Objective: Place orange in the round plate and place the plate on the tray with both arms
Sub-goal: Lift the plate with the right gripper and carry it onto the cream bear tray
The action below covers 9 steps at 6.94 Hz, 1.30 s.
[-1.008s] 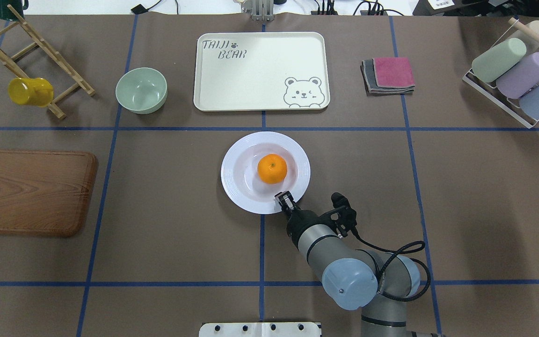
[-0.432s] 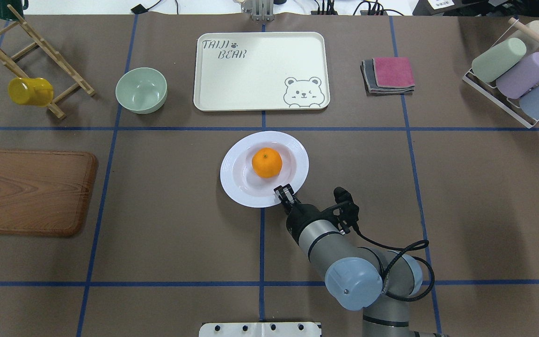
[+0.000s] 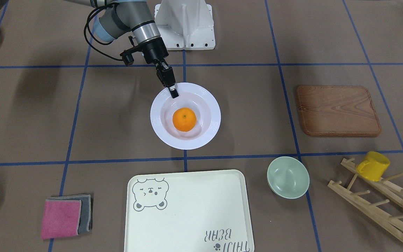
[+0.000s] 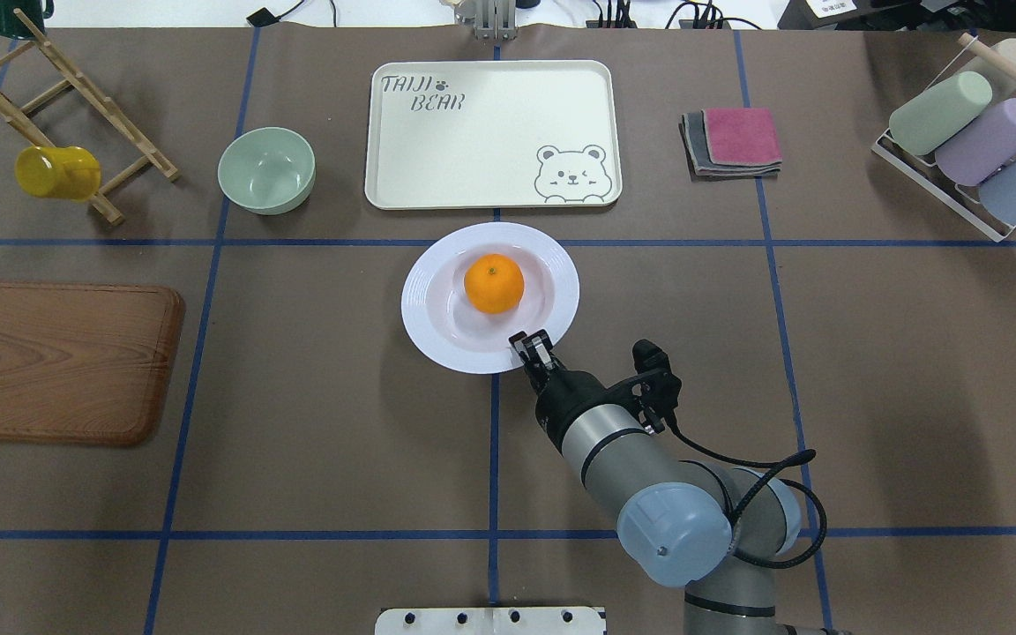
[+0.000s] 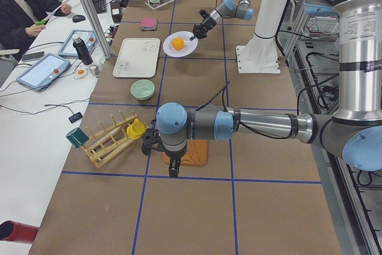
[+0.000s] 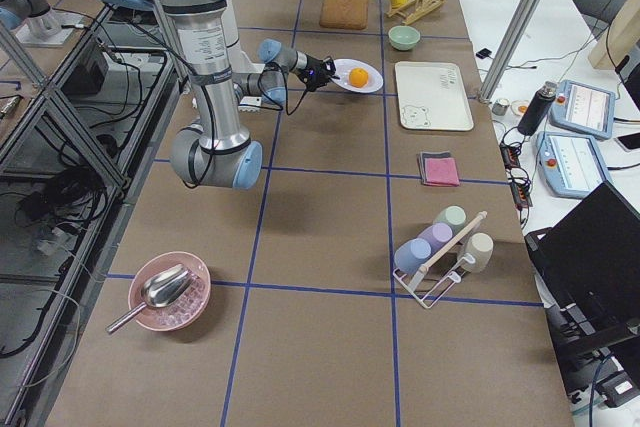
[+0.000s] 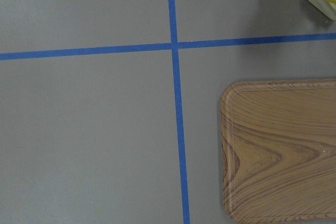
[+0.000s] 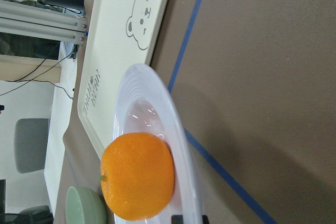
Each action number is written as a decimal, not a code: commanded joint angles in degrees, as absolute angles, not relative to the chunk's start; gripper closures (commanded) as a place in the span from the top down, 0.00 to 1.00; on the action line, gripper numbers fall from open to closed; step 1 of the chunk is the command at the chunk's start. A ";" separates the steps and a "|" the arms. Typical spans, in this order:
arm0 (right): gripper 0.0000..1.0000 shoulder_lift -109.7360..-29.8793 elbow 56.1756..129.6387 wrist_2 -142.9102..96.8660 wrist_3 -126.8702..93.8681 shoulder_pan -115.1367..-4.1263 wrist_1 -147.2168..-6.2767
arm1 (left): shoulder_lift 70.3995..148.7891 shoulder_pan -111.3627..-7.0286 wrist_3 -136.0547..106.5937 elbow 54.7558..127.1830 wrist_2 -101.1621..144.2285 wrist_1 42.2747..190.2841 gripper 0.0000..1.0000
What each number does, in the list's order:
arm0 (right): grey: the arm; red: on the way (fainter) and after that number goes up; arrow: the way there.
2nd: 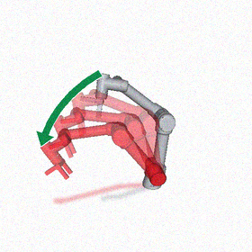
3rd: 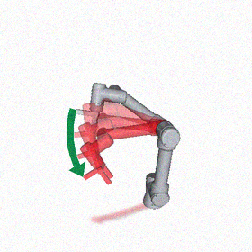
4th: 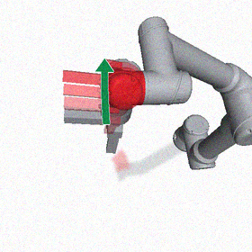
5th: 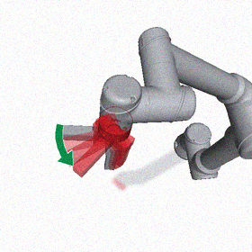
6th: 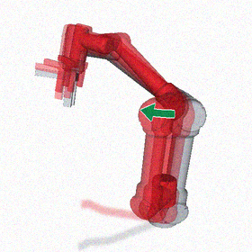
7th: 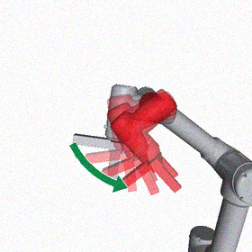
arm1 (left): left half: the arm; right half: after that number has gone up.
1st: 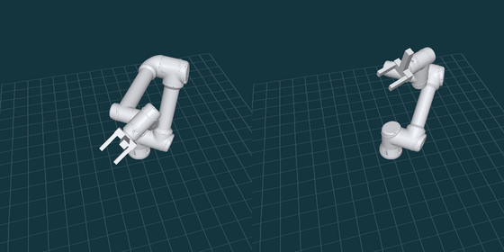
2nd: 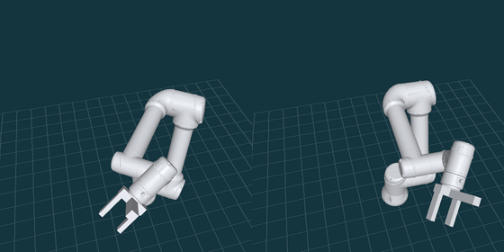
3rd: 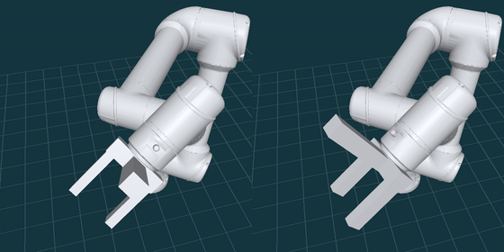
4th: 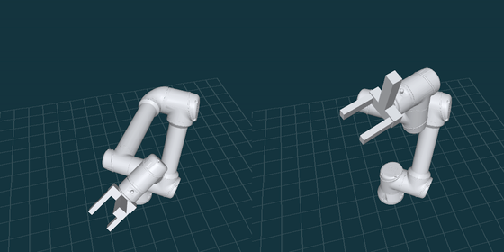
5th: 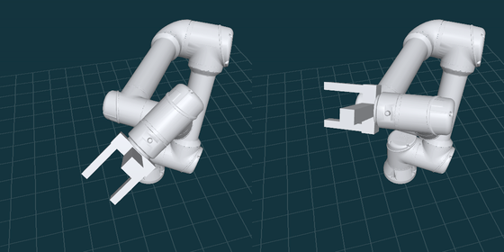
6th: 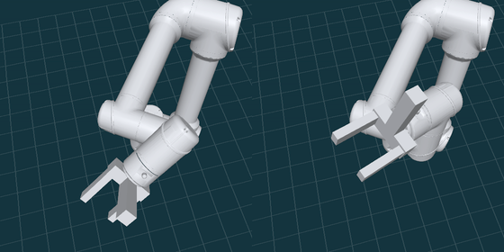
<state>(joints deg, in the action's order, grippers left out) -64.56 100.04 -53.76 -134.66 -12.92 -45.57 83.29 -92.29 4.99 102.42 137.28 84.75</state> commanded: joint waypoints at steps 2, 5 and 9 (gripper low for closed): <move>0.00 -55.78 88.07 -54.23 -138.24 -22.37 -47.01 | 82.01 -92.64 4.92 104.32 137.20 84.73 0.99; 0.00 -37.41 61.35 -59.85 -145.01 -31.10 -49.57 | 82.00 -92.64 4.92 104.41 137.20 84.73 0.99; 0.82 -31.37 51.32 -62.22 -146.70 -30.24 -49.39 | 82.62 -92.64 3.08 104.50 137.11 84.64 0.99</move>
<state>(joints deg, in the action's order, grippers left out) -31.28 51.71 -61.47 -147.21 -31.08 -49.28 82.50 -92.64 3.59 104.42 137.12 84.58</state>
